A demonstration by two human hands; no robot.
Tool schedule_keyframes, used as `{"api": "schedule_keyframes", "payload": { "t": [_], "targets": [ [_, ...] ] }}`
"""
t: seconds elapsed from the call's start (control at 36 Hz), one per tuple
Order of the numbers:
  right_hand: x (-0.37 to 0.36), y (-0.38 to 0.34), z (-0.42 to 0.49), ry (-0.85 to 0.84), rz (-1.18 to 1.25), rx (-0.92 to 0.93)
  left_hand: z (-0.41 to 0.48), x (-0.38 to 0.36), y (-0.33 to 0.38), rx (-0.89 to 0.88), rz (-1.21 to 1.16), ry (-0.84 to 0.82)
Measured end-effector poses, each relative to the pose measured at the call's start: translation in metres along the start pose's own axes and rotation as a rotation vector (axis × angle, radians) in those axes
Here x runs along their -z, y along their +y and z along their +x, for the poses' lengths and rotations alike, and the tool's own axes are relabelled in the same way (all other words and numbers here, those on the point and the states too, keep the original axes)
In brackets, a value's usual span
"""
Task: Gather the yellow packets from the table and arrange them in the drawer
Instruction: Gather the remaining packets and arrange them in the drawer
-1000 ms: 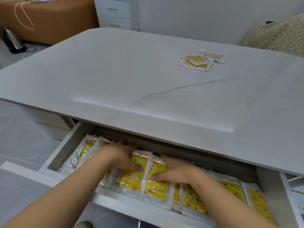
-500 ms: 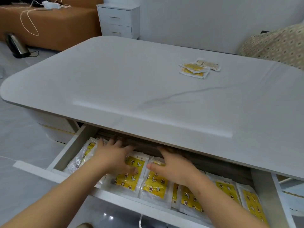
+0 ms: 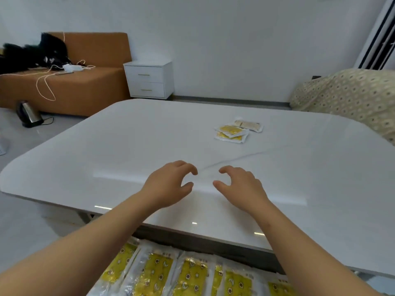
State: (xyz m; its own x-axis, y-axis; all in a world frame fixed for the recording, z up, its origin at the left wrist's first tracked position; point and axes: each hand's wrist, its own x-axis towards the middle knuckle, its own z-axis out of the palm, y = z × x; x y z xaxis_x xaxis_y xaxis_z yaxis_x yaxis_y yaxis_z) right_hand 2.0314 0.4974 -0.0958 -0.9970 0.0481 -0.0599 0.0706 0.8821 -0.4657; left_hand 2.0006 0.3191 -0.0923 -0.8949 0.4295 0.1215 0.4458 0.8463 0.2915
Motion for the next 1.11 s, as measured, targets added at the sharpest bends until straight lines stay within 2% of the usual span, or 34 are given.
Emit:
{"api": "schedule_keyframes", "payload": {
  "t": [0.22, 0.39, 0.5, 0.58, 0.69, 0.81, 0.94, 1.11],
  "targets": [
    [-0.014, 0.055, 0.075, 0.194, 0.016, -0.225, 0.101, -0.051, 0.002, 0.023, -0.093, -0.04],
    [-0.01, 0.075, 0.148, 0.351, 0.006, -0.287, 0.175, -0.084, 0.001, 0.031, -0.009, 0.087],
    [0.0, 0.085, 0.202, 0.427, -0.103, -0.258, 0.229, -0.091, -0.002, -0.299, 0.131, 0.291],
    [0.01, 0.098, 0.24, 0.472, -0.076, -0.289, 0.264, -0.092, -0.009, -0.399, 0.148, 0.205],
    [0.027, 0.117, 0.276, 0.565, 0.167, -0.524, 0.3, -0.095, -0.021, -0.405, 0.174, 0.026],
    [0.026, 0.122, 0.293, 0.416, -0.013, -0.458, 0.319, -0.101, -0.03, -0.289, 0.081, -0.153],
    [0.027, 0.121, 0.294, 0.312, -0.033, -0.396, 0.317, -0.103, -0.029, -0.225, 0.044, -0.039],
    [0.029, 0.113, 0.283, 0.308, -0.113, -0.326, 0.285, -0.098, -0.033, -0.075, 0.083, 0.059]
  ]
}}
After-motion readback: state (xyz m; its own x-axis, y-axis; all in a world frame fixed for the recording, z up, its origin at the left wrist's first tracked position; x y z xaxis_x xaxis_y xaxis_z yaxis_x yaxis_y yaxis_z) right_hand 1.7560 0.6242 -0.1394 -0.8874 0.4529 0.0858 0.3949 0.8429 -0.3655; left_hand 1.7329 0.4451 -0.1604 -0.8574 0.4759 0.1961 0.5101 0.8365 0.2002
